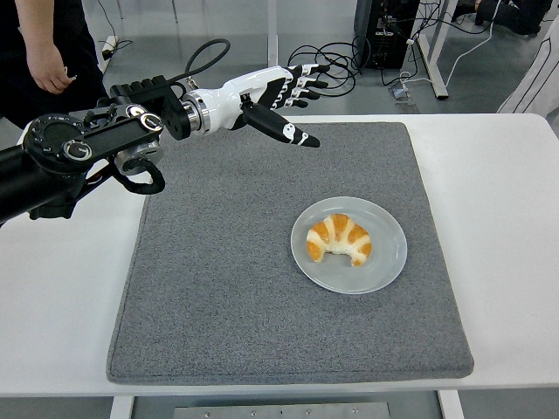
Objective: Place the bread on the plate
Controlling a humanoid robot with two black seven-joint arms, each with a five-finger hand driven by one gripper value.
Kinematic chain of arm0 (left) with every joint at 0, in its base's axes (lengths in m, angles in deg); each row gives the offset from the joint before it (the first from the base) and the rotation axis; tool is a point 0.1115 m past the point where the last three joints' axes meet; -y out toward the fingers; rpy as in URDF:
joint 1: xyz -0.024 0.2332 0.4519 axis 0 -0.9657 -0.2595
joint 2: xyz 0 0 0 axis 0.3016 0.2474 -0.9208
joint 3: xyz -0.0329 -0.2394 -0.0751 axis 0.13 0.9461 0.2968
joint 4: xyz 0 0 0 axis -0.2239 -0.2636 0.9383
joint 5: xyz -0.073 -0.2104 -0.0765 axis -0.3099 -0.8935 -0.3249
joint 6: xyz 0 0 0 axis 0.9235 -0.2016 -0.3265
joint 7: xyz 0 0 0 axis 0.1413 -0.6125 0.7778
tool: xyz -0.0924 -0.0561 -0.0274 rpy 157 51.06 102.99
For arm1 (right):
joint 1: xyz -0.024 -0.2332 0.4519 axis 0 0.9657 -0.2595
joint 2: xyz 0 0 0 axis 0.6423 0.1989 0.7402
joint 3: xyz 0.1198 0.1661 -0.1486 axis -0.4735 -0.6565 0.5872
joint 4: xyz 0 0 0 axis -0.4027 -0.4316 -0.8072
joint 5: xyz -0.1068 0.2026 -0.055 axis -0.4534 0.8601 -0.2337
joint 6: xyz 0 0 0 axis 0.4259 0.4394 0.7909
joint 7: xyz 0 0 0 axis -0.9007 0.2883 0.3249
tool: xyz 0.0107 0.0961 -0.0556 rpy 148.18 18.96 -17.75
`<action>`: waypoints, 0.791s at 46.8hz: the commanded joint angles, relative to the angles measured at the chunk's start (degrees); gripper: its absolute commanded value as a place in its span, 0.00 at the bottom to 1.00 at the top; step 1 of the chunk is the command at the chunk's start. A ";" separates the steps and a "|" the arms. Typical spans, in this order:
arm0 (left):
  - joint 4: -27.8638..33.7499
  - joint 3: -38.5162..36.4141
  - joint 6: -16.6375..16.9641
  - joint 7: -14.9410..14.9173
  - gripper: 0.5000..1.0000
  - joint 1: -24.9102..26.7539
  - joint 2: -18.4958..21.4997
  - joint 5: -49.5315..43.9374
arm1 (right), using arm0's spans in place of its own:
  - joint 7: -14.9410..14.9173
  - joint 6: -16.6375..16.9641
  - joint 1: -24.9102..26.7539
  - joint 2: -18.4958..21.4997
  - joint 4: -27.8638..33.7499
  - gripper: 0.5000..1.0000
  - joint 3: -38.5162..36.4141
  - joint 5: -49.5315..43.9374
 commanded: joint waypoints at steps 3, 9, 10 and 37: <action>0.00 3.89 -0.23 0.02 0.93 -2.05 1.59 -2.45 | 0.01 0.00 -0.01 0.00 0.00 1.00 0.01 0.00; -0.87 8.29 -0.06 -0.07 0.93 -3.72 2.29 -2.71 | 0.01 0.00 -0.01 0.00 0.00 1.00 0.01 0.00; -1.31 9.08 -0.06 -0.07 0.93 -3.99 2.29 -2.89 | 0.01 0.00 -0.01 0.00 0.00 1.00 0.01 0.00; -5.18 17.87 -0.59 -1.39 0.93 -11.37 3.52 -17.13 | 0.01 0.00 -0.01 0.00 0.00 1.00 0.01 0.00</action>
